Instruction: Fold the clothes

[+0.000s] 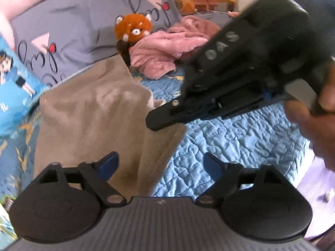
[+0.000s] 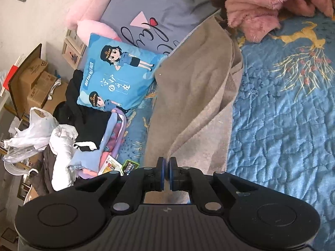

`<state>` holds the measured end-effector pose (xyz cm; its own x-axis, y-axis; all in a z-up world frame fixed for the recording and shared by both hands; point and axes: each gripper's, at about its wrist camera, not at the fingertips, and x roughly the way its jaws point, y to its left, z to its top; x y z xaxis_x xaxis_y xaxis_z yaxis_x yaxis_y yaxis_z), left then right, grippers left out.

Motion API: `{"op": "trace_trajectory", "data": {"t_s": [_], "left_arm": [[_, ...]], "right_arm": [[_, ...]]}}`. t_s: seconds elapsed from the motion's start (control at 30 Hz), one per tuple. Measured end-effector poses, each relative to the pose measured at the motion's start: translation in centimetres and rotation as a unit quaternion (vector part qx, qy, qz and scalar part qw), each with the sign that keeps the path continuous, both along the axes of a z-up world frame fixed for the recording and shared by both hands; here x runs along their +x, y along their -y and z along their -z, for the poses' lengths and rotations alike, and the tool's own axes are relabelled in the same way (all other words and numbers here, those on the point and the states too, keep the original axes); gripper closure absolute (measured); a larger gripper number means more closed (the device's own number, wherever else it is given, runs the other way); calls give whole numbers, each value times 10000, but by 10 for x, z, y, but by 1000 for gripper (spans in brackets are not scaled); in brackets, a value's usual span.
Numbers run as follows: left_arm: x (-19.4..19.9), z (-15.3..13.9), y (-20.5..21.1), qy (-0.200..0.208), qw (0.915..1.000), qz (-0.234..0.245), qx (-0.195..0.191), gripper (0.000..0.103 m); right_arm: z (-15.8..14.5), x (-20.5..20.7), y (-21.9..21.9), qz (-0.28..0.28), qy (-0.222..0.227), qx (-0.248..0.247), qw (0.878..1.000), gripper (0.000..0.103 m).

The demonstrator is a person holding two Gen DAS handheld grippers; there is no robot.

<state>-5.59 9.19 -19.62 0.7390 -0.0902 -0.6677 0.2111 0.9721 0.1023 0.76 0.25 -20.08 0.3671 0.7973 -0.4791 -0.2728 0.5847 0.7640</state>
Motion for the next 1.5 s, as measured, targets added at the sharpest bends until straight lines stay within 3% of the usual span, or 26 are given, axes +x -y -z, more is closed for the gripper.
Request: {"op": "trace_trajectory", "data": {"t_s": [0.07,0.17,0.23,0.3,0.4,0.47,0.5,0.6,0.73,0.83,1.03,1.1,1.13,1.4,1.5], "left_arm": [[4,1,-3,-47,9999,-47,-112,32],[9,4,-4,-141,9997,-72,-177,61],[12,5,-9,-204,9989,-108,-410,88],[13,5,-16,-224,9974,-216,-648,93],[13,2,-28,-121,9950,-432,-890,96],[14,-2,-38,-18,9936,-638,-930,96],[14,-5,-43,34,9927,-741,-950,96],[16,-12,-59,176,9898,-989,-1008,96],[18,-22,-76,329,9861,-1162,-1137,96],[20,-31,-81,416,9845,-1229,-1182,96],[17,-46,-86,519,9827,-1289,-1225,96],[16,-51,-88,569,9816,-1320,-1261,96],[15,-54,-89,594,9809,-1337,-1283,96],[8,-71,-104,802,9781,-1515,-1178,96],[6,-73,-107,820,9778,-1536,-1167,96]], "right_arm": [[-1,-2,0,-13,-37,82,10000,98],[-3,-5,-3,-40,32,-3,10000,98],[-2,-6,-4,-49,36,-17,10000,98],[-2,-7,-4,-51,37,-11,10000,97],[0,-6,2,41,46,87,9999,89],[3,-5,12,316,60,60,9995,69],[6,-4,19,484,30,31,9988,65],[24,1,38,890,-235,-159,9956,65],[46,5,34,865,-269,-935,9915,65],[61,11,19,664,-338,-879,9933,66],[82,36,-8,645,-941,-163,9933,68],[84,40,-16,585,-1089,-87,9923,96],[81,38,-16,592,-1076,-75,9924,100],[4,-5,41,732,246,-305,9965,101],[-12,-20,70,927,399,-456,9939,101]]}}
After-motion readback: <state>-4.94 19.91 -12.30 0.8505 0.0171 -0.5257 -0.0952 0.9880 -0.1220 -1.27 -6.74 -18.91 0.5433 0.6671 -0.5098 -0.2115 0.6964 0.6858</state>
